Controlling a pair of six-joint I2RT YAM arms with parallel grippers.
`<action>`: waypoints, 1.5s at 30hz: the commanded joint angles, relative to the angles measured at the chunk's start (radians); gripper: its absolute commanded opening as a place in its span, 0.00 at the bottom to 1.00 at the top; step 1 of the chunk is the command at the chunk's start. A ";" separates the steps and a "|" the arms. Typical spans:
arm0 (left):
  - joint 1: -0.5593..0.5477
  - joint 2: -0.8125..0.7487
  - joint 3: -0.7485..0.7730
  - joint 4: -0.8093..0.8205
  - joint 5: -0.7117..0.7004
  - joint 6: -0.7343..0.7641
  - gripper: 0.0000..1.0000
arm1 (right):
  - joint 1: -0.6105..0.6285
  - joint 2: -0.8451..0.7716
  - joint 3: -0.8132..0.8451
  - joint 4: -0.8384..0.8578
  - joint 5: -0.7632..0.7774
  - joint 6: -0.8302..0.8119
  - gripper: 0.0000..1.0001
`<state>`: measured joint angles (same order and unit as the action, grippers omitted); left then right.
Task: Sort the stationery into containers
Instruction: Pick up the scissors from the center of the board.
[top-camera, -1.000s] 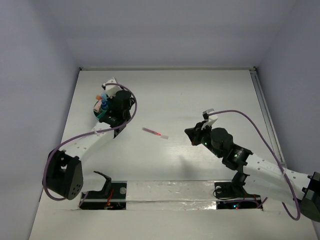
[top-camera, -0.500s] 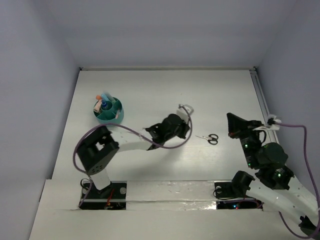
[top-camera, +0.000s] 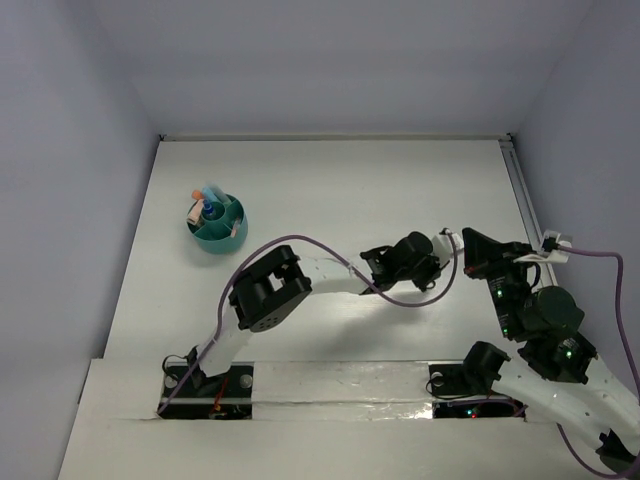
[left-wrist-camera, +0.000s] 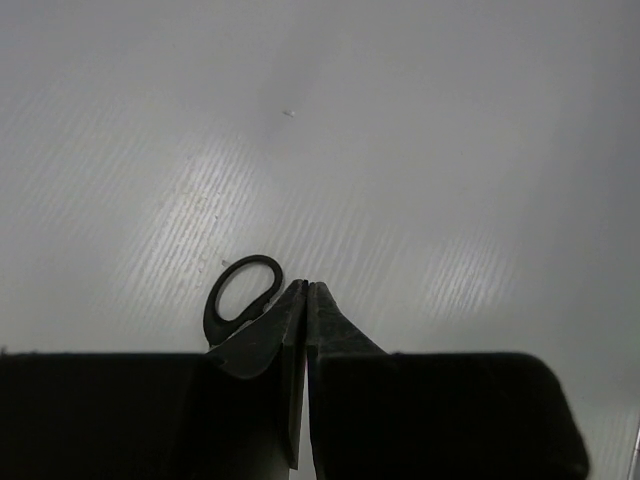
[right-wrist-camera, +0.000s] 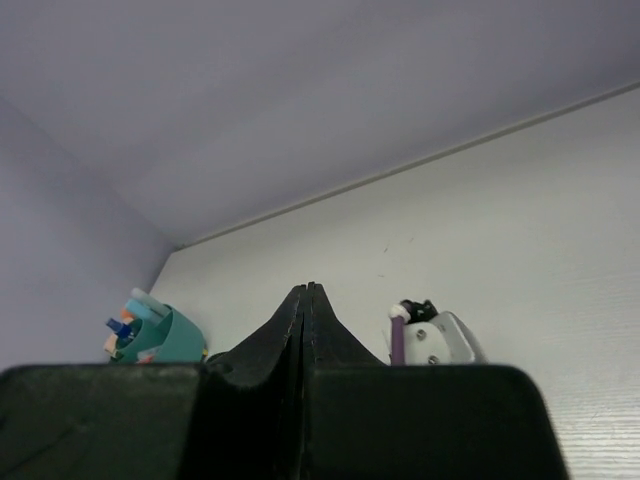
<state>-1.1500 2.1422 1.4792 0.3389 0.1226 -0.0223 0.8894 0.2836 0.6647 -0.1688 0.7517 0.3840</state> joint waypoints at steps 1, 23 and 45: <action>-0.027 0.021 0.064 -0.099 0.048 0.081 0.00 | -0.001 0.014 0.018 -0.001 0.002 -0.017 0.00; -0.048 0.087 0.099 -0.166 -0.017 0.108 0.17 | -0.001 0.057 0.006 0.015 -0.063 -0.028 0.00; -0.048 0.001 0.087 -0.170 -0.060 0.111 0.33 | -0.001 0.109 -0.004 0.035 -0.084 -0.034 0.00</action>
<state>-1.1976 2.2299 1.5448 0.1589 0.0738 0.0818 0.8894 0.3824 0.6590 -0.1711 0.6727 0.3687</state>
